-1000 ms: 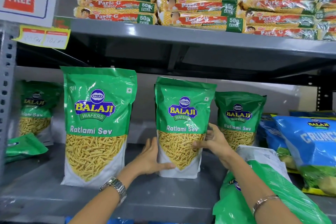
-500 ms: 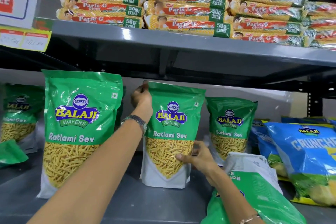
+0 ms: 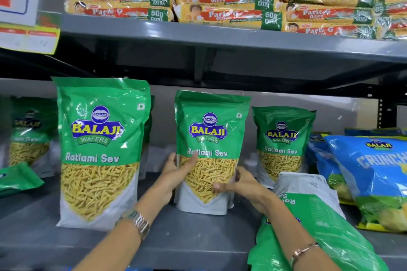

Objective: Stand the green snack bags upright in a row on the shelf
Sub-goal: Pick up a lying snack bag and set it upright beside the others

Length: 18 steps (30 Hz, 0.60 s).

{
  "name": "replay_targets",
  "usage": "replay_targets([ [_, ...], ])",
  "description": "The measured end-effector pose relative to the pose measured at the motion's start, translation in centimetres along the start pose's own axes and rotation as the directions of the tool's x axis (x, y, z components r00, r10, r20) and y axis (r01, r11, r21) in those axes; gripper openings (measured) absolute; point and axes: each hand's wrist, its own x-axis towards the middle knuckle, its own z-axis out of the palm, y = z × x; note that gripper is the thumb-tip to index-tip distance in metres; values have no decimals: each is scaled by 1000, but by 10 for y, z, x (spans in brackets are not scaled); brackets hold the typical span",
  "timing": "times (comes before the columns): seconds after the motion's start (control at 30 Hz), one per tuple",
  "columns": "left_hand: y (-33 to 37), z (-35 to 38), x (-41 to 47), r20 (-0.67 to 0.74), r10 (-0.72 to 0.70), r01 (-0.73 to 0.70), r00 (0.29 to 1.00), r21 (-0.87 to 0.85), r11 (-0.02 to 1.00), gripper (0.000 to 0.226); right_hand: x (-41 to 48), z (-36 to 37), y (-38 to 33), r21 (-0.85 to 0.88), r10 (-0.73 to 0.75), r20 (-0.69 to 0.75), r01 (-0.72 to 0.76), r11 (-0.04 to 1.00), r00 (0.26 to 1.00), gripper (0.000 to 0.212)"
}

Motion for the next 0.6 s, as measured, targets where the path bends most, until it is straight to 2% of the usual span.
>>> replay_targets([
  [0.1, -22, -8, -7, 76, 17, -26, 997, 126, 992, 53, -2, 3, 1, -28, 20, -9, -20, 999, 1000, 50],
  [0.23, -26, -14, -16, 62, 64, -76, 996, 227, 971, 67, -10, 5, -5, -91, 52, -40, -56, 994, 998, 75],
  [0.33, -24, -18, -27, 38, 70, -77, 997, 239, 968, 80, -19, 9, -10, -122, 56, -45, -61, 991, 997, 80],
  [0.4, -22, -22, -35, 29, 78, -83, 997, 255, 963, 84, -26, 11, -11, -141, 49, -42, -54, 989, 998, 81],
  [0.53, -20, -30, -52, 27, 104, -108, 994, 272, 956, 113, -42, 16, -14, -148, 26, -20, -28, 989, 999, 76],
  [0.6, -19, -32, -59, 19, 118, -119, 993, 262, 958, 120, -49, 19, -16, -146, 11, -17, -14, 989, 1000, 70],
])
